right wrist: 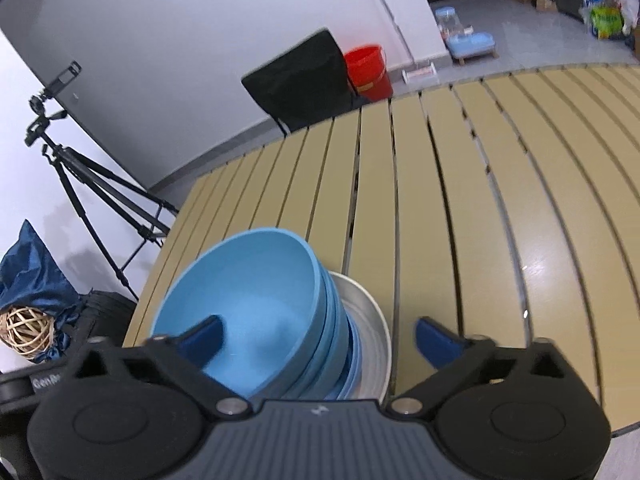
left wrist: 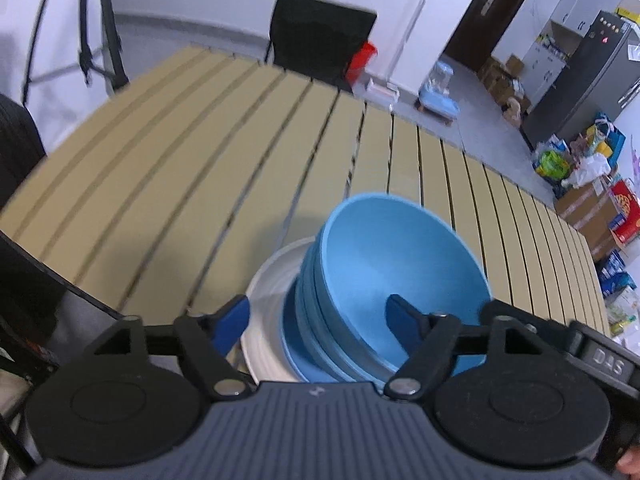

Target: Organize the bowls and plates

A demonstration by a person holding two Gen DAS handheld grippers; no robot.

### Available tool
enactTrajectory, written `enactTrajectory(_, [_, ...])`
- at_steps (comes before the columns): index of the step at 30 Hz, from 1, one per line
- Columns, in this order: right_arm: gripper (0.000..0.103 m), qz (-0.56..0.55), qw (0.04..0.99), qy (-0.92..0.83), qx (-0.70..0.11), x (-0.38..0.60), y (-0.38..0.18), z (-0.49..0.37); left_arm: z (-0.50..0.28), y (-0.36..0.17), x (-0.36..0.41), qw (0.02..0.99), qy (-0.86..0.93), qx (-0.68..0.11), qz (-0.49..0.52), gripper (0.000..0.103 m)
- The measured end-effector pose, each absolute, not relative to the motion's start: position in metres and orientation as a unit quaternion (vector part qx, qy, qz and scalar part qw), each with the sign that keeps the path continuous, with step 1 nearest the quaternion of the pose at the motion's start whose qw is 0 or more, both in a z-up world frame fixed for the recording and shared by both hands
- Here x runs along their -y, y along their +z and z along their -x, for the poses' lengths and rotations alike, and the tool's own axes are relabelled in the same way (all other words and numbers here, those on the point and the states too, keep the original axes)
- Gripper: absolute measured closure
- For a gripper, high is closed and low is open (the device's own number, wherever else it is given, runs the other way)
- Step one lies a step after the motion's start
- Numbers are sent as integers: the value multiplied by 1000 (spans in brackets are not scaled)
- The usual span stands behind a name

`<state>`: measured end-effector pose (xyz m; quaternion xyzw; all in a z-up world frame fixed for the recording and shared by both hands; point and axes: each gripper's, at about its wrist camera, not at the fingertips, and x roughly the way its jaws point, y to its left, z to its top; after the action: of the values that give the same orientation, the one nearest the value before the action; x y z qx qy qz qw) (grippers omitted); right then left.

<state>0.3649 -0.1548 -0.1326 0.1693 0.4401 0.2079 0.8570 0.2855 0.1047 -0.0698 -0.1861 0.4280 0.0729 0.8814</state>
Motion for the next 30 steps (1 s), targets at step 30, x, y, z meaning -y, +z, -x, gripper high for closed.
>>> enactTrajectory(30, [0, 13, 964, 150, -219, 242, -73, -98, -67, -39, 5, 969, 37, -242, 0, 0])
